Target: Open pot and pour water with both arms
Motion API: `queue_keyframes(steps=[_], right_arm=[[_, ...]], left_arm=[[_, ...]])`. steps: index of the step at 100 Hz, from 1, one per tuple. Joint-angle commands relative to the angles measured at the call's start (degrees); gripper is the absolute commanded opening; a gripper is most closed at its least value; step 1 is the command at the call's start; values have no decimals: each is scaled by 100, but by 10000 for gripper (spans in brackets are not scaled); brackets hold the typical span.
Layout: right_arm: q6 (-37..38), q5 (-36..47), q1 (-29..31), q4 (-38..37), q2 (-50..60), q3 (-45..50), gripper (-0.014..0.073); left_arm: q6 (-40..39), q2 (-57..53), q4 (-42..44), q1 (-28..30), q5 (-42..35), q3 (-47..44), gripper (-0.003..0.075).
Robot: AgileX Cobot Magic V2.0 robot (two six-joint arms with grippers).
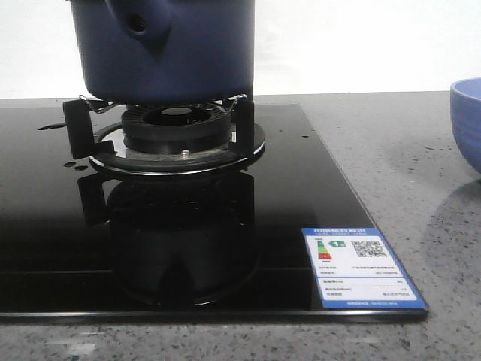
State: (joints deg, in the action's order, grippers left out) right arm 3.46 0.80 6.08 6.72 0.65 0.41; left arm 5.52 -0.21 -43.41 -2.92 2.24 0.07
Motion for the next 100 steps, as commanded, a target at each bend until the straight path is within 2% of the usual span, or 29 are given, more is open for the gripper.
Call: queue_keyframes(steps=[1, 13, 19, 25, 33, 54, 69, 76, 88, 100], right_arm=[[-12, 802, 36, 293, 96, 143, -63], [-12, 825, 36, 313, 96, 143, -63], [6, 825, 36, 586, 96, 143, -63], [90, 825, 36, 1124, 96, 77, -63], [90, 645, 36, 1448, 96, -151, -63], [78, -1714, 23, 1397, -388, -1548, -63], [-147, -2868, -94, 1251, -1291, -2560, -63], [-554, -3472, -165, 1251, -1794, -3000, -63], [-642, -4516, -284, 1308, -2639, -3671, -63], [-932, -5151, -395, 1763, -3210, -4157, -64]], left_arm=[[-47, -160, -691, -8, -425, -195, -20], [-47, -160, -1315, -8, -416, -195, -20], [-47, -160, -1583, -8, -385, -173, -20], [-47, -160, -1545, -8, -152, -80, -20], [36, -160, -1296, -21, 298, 146, -20], [1067, 387, -336, -21, 1370, 1321, -20], [1882, 1437, 148, -21, 2068, 2321, -20], [2353, 1921, 124, -137, 2132, 2699, -20], [3098, 2459, 124, -540, 2057, 3169, -20], [3151, 2886, -21, -1006, 2057, 3446, -19]])
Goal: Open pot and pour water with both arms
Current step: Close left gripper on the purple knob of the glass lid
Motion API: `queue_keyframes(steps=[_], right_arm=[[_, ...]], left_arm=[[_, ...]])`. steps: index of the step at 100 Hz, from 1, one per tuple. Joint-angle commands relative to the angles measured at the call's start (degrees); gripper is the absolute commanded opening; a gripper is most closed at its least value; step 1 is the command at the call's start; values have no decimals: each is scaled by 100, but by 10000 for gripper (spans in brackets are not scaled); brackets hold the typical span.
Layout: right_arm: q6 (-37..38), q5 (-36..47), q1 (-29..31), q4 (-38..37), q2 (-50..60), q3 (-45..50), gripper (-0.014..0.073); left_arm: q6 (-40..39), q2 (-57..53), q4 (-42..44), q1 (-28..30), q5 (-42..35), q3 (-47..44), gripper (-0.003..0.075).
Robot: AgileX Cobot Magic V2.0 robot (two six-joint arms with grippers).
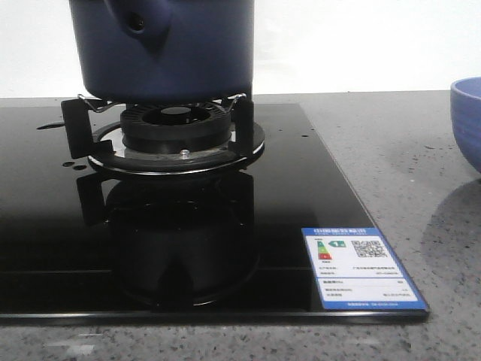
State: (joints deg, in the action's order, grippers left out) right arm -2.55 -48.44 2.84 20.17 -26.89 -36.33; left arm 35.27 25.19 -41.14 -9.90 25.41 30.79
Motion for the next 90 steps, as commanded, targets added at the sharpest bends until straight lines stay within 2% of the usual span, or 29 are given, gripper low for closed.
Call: queue_keyframes(steps=[1, 8, 14, 21, 26, 36, 41, 49, 58, 75, 81, 90], right_arm=[[-421, -282, -71, 460, -482, -502, -64], [-821, -424, -86, 881, -666, -656, -64], [-1089, -405, -86, 1143, -730, -715, -64], [-1159, -251, -86, 1289, -730, -716, -63], [-1159, -179, -86, 1303, -730, -716, -63], [-1185, -114, -86, 1303, -730, -716, -62], [-1185, -114, -86, 1303, -730, -716, -59], [-1185, -114, -86, 1303, -730, -716, -31], [-1196, -114, -86, 1303, -730, -716, 90], [-1255, -114, -86, 1303, -730, -716, 447], [-1345, -98, -86, 1303, -730, -716, 527], [-1355, -33, -86, 1303, -730, -716, 547]], left_arm=[[198, 371, -307, -338, -261, 388, -17], [684, 645, -799, -652, -261, 504, -1], [1400, 921, -1342, -931, -261, 610, -1], [2143, 1252, -2002, -1188, -395, 770, 9], [2519, 1489, -2406, -1308, -526, 911, 48], [3000, 1967, -2934, -1373, -621, 1280, 219], [3029, 2209, -2958, -1373, -621, 1526, 347], [3096, 2635, -2918, -1373, -549, 1856, 470], [3508, 3033, -2888, -1373, -453, 2209, 477], [4173, 3686, -2899, -1283, -465, 2650, 472], [4304, 3874, -2989, -1187, -465, 2756, 472], [4852, 4183, -3495, -1039, -340, 2860, 472]])
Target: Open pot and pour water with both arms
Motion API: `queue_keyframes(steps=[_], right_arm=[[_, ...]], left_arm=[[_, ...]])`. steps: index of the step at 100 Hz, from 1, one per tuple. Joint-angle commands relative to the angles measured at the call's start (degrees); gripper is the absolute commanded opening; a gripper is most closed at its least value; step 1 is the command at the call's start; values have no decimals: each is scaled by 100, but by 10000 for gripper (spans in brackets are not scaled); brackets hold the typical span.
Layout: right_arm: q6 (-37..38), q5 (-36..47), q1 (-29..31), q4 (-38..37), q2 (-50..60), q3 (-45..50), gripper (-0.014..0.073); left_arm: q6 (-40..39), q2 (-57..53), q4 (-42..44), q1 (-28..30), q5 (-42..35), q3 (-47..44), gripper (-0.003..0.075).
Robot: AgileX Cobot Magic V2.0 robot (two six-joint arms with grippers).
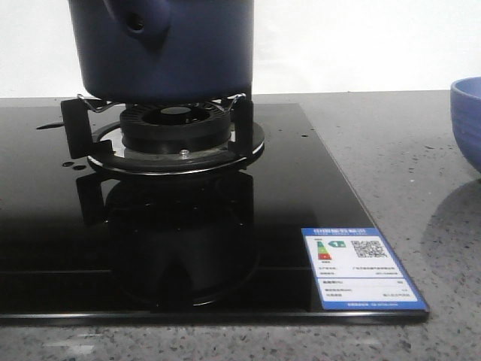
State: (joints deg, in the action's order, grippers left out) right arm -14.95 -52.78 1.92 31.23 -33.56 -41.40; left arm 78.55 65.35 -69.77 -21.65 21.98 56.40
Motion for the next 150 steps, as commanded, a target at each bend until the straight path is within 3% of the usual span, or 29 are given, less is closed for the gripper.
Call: queue_keyframes(steps=[1, 17, 47, 128, 150], right_arm=[[-116, 400, 6, 197, -63, -209, 546], [-116, 537, 6, 197, -63, -209, 546], [-116, 600, 6, 197, -63, -209, 545], [-116, 748, 6, 243, -63, -209, 545], [-116, 761, 6, 243, -63, -209, 545]], left_arm=[[582, 218, -686, 159, 50, 313, 472], [1914, 708, -1920, 360, 600, 414, 472], [2943, 1352, -3302, 740, 1497, 464, 472], [2944, 2215, -3388, 728, 2642, 1009, 468], [2944, 2215, -3510, 728, 2685, 1042, 307]])
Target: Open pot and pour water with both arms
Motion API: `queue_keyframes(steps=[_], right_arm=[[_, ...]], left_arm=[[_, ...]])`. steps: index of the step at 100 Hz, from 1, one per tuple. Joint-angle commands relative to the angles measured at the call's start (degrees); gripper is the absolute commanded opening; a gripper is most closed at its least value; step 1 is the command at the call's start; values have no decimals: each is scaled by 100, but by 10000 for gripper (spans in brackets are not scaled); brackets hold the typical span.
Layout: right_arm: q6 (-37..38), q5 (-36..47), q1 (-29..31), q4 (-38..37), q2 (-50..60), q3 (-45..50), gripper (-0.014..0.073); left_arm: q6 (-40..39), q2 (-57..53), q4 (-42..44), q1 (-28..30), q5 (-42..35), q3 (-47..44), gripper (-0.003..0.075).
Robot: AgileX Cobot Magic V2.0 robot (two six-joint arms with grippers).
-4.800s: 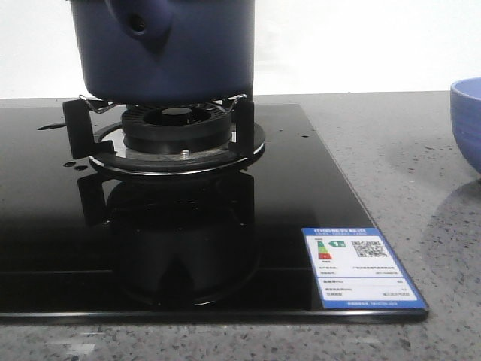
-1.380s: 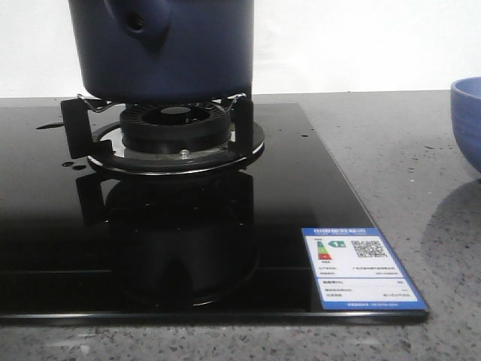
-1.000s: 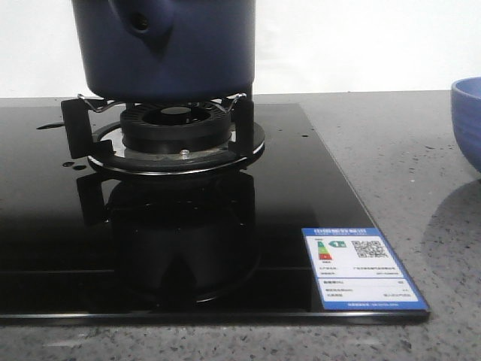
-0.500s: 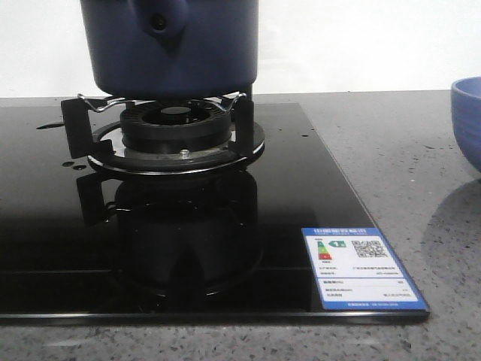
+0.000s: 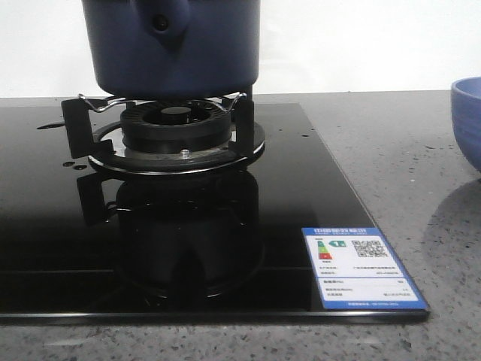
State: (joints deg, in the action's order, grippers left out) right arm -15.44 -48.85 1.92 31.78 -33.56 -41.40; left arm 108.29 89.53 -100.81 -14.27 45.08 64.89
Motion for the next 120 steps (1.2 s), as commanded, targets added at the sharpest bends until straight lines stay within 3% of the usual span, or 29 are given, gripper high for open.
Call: queue_keyframes(steps=[1, 11, 57, 69, 92, 120], right_arm=[[-67, 368, 6, 189, -63, -209, 545], [-67, 377, 6, 189, -63, -209, 545], [-67, 474, 6, 189, -63, -209, 545], [-67, 483, 6, 189, -63, -209, 545], [-67, 771, 6, 210, -63, -209, 545], [208, 648, 38, 210, -595, -434, 545]], left_arm=[[-30, -203, -408, -11, 376, 193, 302], [-30, -203, -461, -11, 376, 198, 258], [-82, -914, -573, 214, 385, 284, 257], [-491, -1221, -423, 498, 358, 284, 236], [-1637, -1956, 635, 1188, 318, 272, 221], [-2012, -3012, 1087, 1311, -940, -529, 221]])
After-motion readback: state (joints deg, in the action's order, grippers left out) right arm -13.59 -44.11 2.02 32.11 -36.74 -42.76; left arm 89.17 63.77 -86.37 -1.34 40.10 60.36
